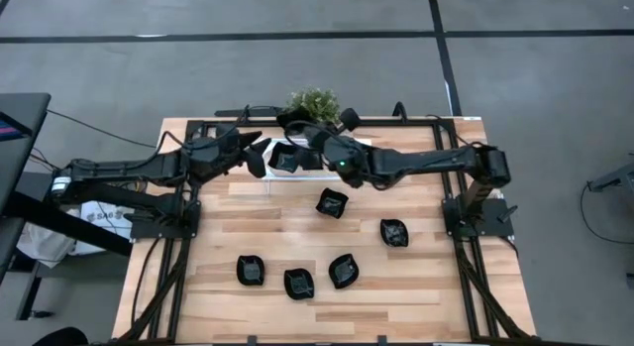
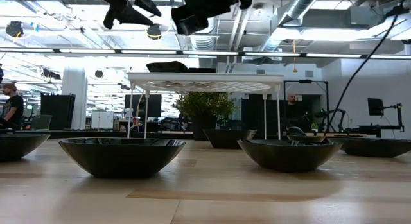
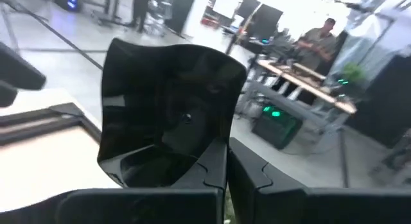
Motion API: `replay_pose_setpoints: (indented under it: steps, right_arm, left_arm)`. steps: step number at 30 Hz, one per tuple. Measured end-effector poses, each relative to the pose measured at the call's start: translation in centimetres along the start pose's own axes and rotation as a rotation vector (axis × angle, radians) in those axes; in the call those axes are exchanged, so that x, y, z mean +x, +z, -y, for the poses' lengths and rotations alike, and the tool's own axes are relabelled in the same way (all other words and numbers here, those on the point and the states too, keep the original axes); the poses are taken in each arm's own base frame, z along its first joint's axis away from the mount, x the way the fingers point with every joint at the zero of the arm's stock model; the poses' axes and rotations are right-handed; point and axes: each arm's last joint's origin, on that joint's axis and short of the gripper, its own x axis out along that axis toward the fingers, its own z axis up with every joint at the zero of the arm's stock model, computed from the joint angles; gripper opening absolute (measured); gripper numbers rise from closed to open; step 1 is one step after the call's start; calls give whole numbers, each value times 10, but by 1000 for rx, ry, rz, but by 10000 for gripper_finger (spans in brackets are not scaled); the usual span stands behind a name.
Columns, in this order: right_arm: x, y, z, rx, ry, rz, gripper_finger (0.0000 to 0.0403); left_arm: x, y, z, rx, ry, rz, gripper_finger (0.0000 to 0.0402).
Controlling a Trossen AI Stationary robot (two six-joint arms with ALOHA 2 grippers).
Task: Pick & Place Mini shaped plates
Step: Stack the right distorted square plate on top of the stacked distorted square plate on the shelf
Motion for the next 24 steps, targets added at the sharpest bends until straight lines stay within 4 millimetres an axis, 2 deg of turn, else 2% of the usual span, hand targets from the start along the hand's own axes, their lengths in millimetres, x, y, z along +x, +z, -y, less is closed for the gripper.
replay_pose_setpoints:
  steps: [10, 24]
  right_arm:
    - [5, 14, -24, -25, -22, 12, 0]
    - [6, 16, -24, -13, -66, 8, 0]
  left_arm:
    - [2, 14, 1, 35, 4, 123, 179]
    - [8, 19, -5, 35, 3, 147, 177]
